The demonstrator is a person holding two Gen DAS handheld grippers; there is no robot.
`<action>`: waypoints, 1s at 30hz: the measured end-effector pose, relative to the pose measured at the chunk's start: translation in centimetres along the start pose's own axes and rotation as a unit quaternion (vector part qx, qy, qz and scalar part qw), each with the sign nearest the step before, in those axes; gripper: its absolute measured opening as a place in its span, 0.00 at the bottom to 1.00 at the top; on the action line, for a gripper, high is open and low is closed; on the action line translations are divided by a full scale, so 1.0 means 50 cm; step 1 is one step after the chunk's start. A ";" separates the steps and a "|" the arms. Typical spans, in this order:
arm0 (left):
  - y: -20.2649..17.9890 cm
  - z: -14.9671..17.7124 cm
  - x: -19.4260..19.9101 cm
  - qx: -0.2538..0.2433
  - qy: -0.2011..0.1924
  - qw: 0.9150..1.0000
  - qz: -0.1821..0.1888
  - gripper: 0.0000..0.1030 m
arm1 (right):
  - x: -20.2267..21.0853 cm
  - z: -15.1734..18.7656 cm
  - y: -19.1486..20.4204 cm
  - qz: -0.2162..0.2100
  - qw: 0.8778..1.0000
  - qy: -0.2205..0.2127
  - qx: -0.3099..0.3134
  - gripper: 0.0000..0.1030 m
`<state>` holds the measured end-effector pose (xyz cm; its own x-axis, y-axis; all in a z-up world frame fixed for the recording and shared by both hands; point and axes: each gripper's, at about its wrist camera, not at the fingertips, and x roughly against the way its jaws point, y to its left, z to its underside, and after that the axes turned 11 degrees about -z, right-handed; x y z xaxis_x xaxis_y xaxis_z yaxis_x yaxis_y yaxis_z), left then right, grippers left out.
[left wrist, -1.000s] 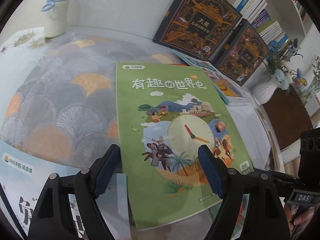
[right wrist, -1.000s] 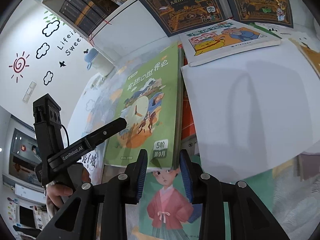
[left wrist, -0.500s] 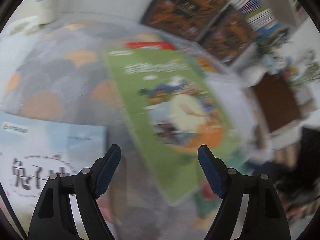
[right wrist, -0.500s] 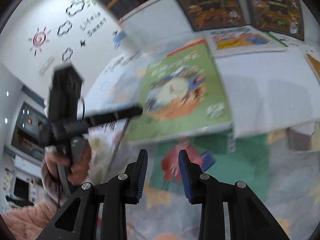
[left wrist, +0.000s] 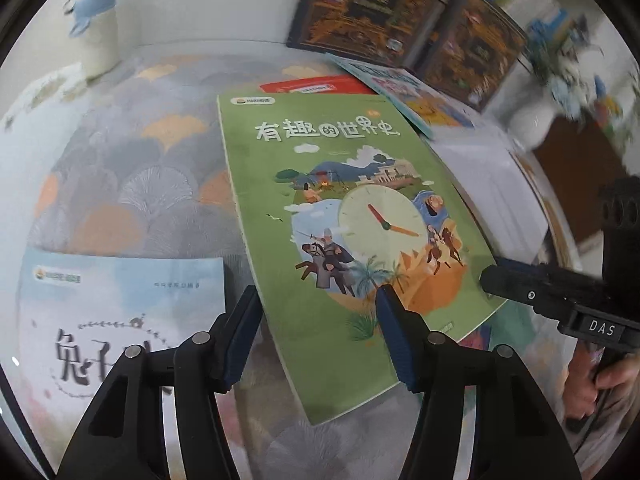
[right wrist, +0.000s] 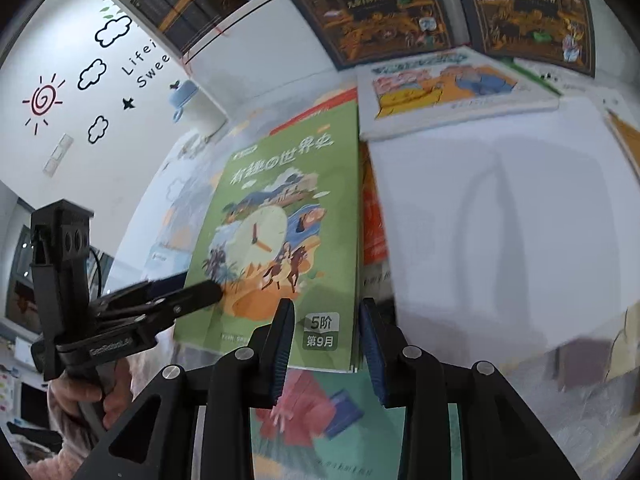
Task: Organize books
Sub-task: 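Close both grippers on the edge of the green book, then lift the green book with both grippers and carry it off the pile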
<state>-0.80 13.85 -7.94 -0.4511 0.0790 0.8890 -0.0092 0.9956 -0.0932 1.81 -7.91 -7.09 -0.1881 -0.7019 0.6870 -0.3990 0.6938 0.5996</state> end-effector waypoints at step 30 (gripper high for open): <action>0.046 0.152 0.025 0.007 0.049 0.989 0.143 0.35 | 0.058 0.237 -0.081 -0.187 0.979 0.040 -0.071 0.18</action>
<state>-8.18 15.84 -10.44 -0.3490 0.3616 0.8645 0.0929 0.9313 -0.3521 -7.74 -14.66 -12.38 0.0198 -0.8998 0.4358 -0.2975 0.4109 0.8618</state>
